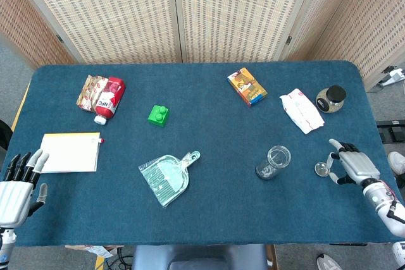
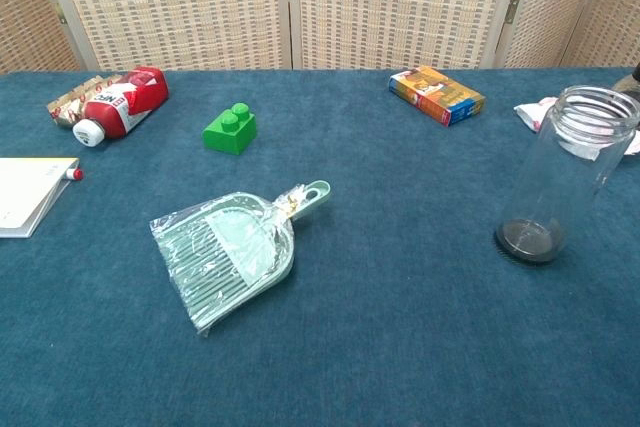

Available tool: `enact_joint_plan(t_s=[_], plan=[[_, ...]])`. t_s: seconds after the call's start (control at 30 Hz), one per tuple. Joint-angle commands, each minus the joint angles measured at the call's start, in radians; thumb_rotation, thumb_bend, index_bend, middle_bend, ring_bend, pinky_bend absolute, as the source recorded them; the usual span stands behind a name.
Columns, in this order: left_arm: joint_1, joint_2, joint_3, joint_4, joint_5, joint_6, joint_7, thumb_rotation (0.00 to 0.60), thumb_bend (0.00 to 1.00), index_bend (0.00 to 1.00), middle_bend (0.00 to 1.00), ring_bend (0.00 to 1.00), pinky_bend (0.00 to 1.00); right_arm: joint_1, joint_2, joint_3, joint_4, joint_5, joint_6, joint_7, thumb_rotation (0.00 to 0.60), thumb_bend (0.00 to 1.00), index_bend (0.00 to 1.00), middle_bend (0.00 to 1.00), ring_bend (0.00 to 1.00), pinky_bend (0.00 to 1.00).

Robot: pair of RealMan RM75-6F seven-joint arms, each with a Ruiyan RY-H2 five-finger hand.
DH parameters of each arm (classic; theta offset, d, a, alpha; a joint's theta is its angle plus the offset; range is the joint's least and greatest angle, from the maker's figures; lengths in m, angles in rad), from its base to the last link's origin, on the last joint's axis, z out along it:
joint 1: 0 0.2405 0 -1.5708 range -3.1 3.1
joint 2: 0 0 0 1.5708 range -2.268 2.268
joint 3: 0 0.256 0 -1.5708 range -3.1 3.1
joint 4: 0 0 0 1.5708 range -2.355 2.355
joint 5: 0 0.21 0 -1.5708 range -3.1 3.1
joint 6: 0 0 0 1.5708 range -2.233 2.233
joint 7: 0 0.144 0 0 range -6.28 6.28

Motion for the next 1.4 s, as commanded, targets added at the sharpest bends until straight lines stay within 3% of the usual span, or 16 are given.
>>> enact_joint_plan(t_s=[0.03, 0.47, 1.4], plan=[[0.0, 0.0, 0.0, 0.0, 0.0, -0.001, 0.001, 0.6, 0.54, 0.0, 0.06, 0.0, 0.0, -0.002, -0.005, -0.004, 0.012, 0.002, -0.005, 0.009, 0.6, 0.42, 0.49, 0.0, 0.0, 0.0], [-0.003, -0.007, 0.0, 0.003, -0.006, -0.01, 0.017, 0.6, 0.54, 0.0, 0.06, 0.0, 0.0, 0.006, -0.059, -0.009, 0.126, -0.018, -0.037, 0.096, 0.6, 0.42, 0.49, 0.0, 0.0, 0.0], [-0.005, -0.005, -0.002, 0.003, -0.011, -0.013, 0.008, 0.6, 0.54, 0.0, 0.06, 0.0, 0.0, 0.053, -0.135, -0.019, 0.239, -0.057, -0.1, 0.172, 0.6, 0.43, 0.49, 0.0, 0.0, 0.0]])
